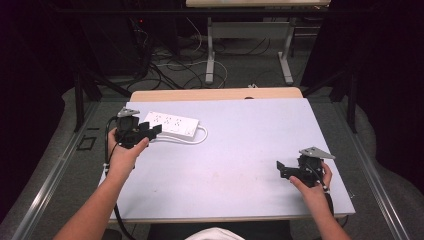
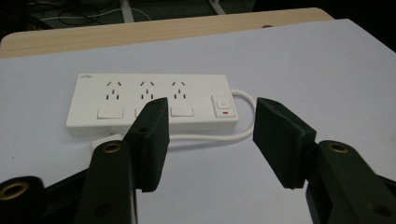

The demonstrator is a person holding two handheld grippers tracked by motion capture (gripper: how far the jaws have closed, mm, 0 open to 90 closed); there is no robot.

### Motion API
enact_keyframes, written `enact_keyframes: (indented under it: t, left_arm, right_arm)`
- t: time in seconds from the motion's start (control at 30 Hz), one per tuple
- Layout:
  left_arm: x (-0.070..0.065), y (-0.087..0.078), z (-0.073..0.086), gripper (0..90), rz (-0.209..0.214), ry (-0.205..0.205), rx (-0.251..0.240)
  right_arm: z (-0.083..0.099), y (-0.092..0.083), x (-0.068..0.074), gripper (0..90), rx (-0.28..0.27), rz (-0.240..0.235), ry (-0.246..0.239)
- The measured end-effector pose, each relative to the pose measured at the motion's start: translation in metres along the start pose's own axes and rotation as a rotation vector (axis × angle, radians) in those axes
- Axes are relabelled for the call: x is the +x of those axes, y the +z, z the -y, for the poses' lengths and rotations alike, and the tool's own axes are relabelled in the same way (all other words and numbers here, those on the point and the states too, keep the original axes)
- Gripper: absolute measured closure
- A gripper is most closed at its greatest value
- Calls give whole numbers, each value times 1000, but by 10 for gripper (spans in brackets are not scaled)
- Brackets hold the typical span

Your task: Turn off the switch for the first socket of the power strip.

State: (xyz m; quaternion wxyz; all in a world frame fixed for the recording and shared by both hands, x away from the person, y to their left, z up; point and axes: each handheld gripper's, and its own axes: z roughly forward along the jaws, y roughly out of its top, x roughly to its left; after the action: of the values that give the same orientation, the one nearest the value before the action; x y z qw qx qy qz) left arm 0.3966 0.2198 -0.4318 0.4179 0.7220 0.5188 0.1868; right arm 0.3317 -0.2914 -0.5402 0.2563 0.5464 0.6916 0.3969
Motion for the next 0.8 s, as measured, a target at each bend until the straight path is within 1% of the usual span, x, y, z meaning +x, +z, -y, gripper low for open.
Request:
enact_keyframes:
  t: [0.07, 0.1, 0.17, 0.2, 0.3, 0.4, 0.43, 0.53, 0.57, 0.63, 0.67, 0.8]
  left_arm:
    - [1, 0, -2, 475, -1, 2, 6]
    - [0, 1, -3, 482, 1, -12, 5]
    - [0, 1, -6, 517, 0, -8, 4]
    - [0, 1, -7, 517, 1, -5, 14]
    - [-1, 3, -10, 554, -4, -11, 7]
    - [-1, 3, -15, 591, -4, -8, 17]
    - [-2, 4, -16, 603, -4, -15, 11]
    - [-4, 5, -21, 636, -1, -26, 12]
    - [-5, 6, -22, 636, 0, -23, 11]
    - [-6, 7, -25, 663, 3, -19, 13]
    - [-7, 8, -27, 663, 3, -29, 11]
    - [-11, 12, -32, 692, 3, -25, 12]
  right_arm:
    - [0, 1, 0, 0, -2, -3, -2]
    - [0, 1, 0, 0, -2, -3, -3]
    - [0, 1, 0, 0, -3, -4, -3]
    - [0, 1, 0, 0, -3, -4, -3]
    - [0, 1, 0, 0, -2, -3, -5]
    - [0, 2, 0, 0, -2, -2, 0]
    - [0, 2, 0, 0, -3, -3, -7]
    - [1, 2, 0, 0, 0, -2, -4]
    - [1, 2, 0, 0, 0, -2, -4]
    - [0, 2, 0, 0, -1, -2, -5]
    - [0, 2, 0, 0, -1, -2, -5]
    - [0, 2, 0, 0, -2, -1, -9]
